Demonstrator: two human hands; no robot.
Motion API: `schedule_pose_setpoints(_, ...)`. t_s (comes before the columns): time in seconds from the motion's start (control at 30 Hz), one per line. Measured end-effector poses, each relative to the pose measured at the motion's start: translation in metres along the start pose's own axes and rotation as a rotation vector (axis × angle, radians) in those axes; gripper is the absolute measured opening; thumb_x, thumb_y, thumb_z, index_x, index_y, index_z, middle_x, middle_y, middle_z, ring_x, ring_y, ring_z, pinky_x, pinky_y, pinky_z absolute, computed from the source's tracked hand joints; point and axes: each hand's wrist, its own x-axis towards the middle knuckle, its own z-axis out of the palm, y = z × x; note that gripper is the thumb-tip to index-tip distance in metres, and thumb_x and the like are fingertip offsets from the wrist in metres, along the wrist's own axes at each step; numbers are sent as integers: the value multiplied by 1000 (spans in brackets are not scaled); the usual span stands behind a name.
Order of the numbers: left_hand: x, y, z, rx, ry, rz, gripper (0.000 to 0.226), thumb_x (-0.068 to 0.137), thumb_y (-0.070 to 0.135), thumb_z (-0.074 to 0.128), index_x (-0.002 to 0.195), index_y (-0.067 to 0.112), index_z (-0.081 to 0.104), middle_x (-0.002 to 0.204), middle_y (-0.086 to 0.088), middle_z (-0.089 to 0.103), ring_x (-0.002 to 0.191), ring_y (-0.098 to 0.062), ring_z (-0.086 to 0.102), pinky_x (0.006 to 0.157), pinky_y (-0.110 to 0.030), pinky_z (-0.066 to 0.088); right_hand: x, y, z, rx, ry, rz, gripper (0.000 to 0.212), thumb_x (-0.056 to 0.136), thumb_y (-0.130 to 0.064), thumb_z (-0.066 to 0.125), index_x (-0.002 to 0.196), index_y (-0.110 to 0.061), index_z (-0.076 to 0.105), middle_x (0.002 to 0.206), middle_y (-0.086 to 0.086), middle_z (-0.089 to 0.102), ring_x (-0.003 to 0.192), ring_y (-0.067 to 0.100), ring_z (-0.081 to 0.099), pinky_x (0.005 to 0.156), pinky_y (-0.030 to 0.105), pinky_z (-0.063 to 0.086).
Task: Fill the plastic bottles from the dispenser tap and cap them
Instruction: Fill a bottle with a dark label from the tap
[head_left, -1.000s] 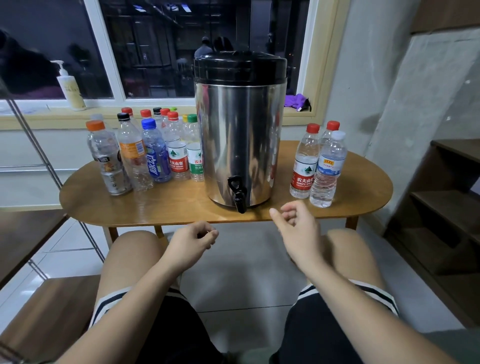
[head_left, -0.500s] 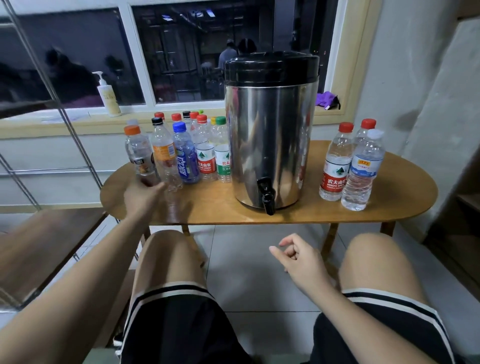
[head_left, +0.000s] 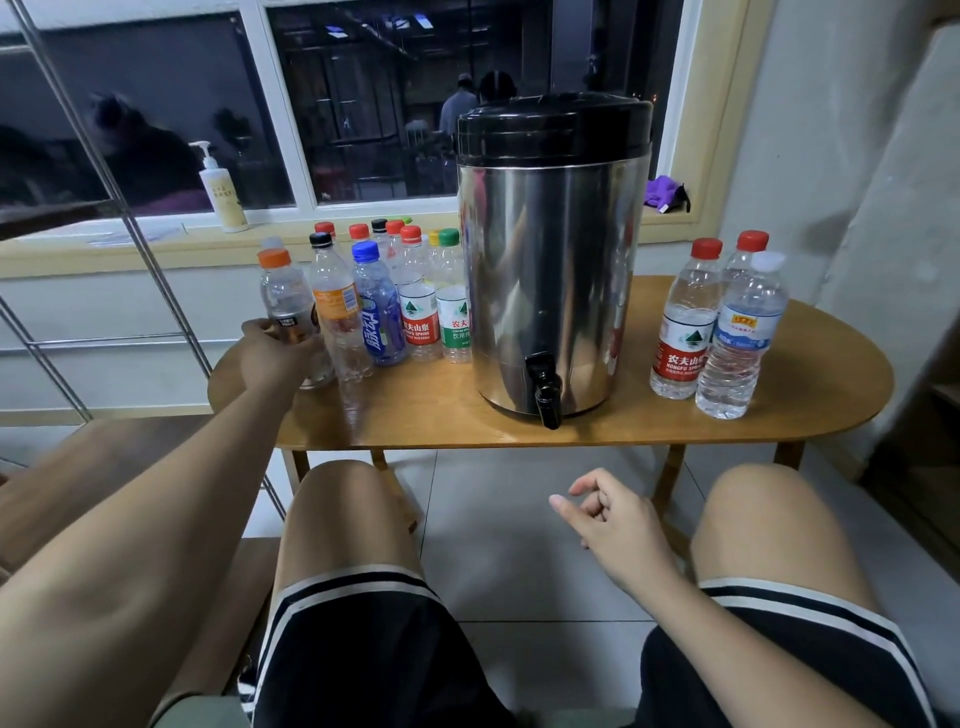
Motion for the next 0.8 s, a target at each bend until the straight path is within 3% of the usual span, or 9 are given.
schedule_pose_setpoints(0.2,7,-8,-2,27,10,41,66,86,44,90,139,21,59,122,-4,73,106,-28,68,73,-38,55,1,-1,-1,7,-3,1,25,95,-55,77,99,-34,64,71,-5,70,69,13,69,67,35,57)
schedule_pose_setpoints(0.3,9,-16,-3,13,27,29,68,80,50,91,134,22,59,118,-2,73,108,-29,70,83,-46,62,1,0,-1,16,0,7,25,95,-55,77,99,-34,64,71,-5,69,70,14,70,69,39,59)
schedule_pose_setpoints(0.43,-27,-15,-14,-27,55,50,60,85,50,86,126,18,57,108,1,68,97,-23,64,74,-37,49,1,0,-1,28,8,9,25,95,-55,77,98,-34,65,72,-5,69,70,14,70,70,42,60)
schedule_pose_setpoints(0.57,-61,-39,-27,-150,25,91,67,74,66,89,117,21,64,101,5,76,93,-15,74,86,-49,64,0,-1,-2,39,4,13,24,95,-55,77,98,-35,64,73,-6,69,71,13,71,71,42,60)
schedule_pose_setpoints(0.7,-136,-42,-34,-273,-31,156,57,85,43,90,127,23,57,114,13,71,101,5,68,89,-34,55,0,-4,-1,42,-7,11,25,95,-56,76,99,-35,65,75,-6,71,73,13,72,71,42,63)
schedule_pose_setpoints(0.8,-176,-44,-31,-316,-61,215,54,85,30,91,126,29,55,116,14,71,101,12,66,87,-31,54,-1,-8,1,42,-41,15,26,95,-58,75,101,-35,66,77,-6,71,76,14,72,73,39,64)
